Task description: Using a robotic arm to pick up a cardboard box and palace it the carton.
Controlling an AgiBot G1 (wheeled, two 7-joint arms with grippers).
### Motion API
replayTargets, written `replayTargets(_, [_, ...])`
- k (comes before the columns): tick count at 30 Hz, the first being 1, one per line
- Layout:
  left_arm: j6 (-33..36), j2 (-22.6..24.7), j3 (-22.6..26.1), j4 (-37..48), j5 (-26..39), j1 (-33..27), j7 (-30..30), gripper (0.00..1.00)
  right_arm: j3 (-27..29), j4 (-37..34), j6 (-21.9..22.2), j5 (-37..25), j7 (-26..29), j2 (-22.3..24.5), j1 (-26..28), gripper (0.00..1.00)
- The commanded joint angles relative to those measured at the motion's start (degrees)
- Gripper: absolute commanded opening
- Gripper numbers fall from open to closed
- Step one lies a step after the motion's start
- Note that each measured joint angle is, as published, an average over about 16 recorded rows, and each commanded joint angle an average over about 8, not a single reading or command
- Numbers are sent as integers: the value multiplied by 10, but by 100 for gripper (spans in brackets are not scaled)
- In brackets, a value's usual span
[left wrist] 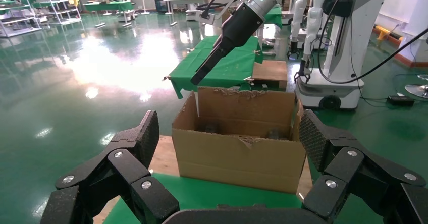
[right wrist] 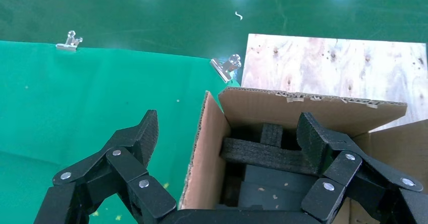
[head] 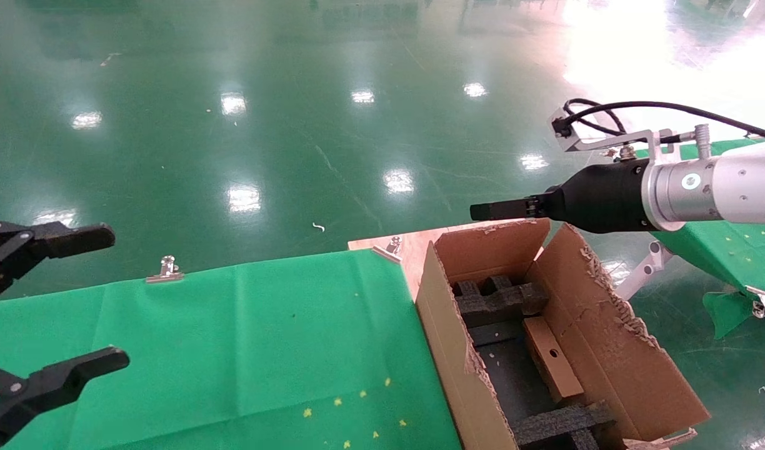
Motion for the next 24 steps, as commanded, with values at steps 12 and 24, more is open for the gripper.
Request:
replayTargets(12, [0, 0, 0, 0, 0, 0, 0, 100, 151, -7, -74, 54, -133, -21, -111, 100])
replayTargets(24, [0, 0, 0, 0, 0, 0, 0, 100, 325, -15, -160, 119, -286, -44, -235, 100])
